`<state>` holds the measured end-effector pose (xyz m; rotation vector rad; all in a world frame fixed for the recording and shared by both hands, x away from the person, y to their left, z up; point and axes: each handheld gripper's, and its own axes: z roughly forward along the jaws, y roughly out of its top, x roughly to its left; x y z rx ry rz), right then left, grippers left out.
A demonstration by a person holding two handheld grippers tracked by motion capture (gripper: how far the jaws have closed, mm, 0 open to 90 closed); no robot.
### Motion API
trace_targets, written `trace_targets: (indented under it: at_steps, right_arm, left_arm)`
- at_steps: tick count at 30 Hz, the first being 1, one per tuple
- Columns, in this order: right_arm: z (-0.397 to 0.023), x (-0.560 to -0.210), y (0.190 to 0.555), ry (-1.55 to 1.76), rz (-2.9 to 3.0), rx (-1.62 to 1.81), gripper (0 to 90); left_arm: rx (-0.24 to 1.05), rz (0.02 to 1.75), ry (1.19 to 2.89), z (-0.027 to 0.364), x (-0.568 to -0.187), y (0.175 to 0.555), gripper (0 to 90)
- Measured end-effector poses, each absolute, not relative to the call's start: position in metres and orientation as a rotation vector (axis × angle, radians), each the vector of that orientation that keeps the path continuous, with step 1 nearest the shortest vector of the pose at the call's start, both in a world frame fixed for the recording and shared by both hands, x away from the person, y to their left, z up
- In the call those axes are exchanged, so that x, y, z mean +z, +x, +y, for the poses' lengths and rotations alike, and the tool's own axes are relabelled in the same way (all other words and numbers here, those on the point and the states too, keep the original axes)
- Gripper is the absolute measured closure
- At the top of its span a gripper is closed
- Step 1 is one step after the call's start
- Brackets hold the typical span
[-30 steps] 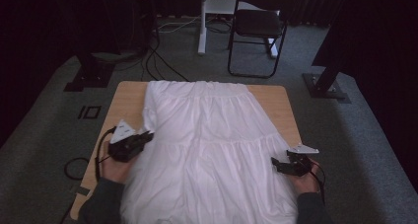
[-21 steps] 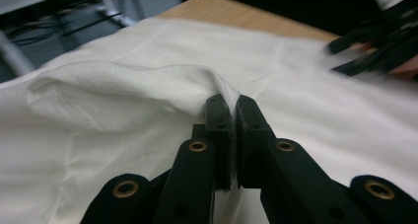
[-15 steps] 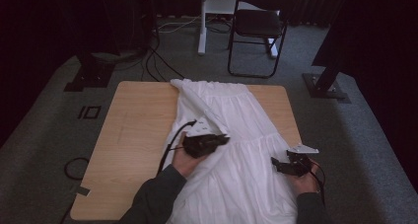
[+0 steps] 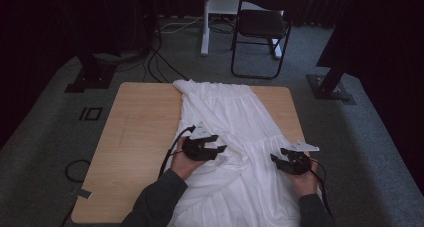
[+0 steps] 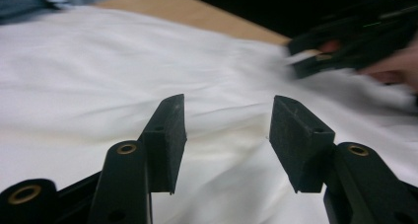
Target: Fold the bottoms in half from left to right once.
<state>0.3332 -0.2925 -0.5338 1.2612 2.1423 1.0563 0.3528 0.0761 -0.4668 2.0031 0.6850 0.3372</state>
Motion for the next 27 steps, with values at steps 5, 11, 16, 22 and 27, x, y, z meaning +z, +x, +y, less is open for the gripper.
trace_targets:
  at_steps: [5,11,16,22,27]
  right_arm:
    - [-0.257,-0.519,0.338,1.170,2.194,1.144,44.6]
    - [-0.214,-0.516,0.346,1.101,2.256,1.242,35.9]
    - [-0.190,-0.525,0.355,1.073,2.314,1.212,32.6]
    - [-0.183,-0.544,0.369,1.122,2.450,1.066,73.8]
    - [-0.190,-0.525,0.362,1.068,2.379,1.150,85.8]
  left_arm:
    - [0.393,0.844,1.946,0.129,-0.474,0.356,46.8]
    - [0.429,0.967,1.918,0.171,-0.489,0.354,46.1]
    - [0.430,1.029,1.900,0.188,-0.501,0.351,45.8]
    - [0.432,1.047,1.909,0.191,-0.508,0.353,45.5]
    - [0.457,1.049,1.905,0.190,-0.509,0.352,45.6]
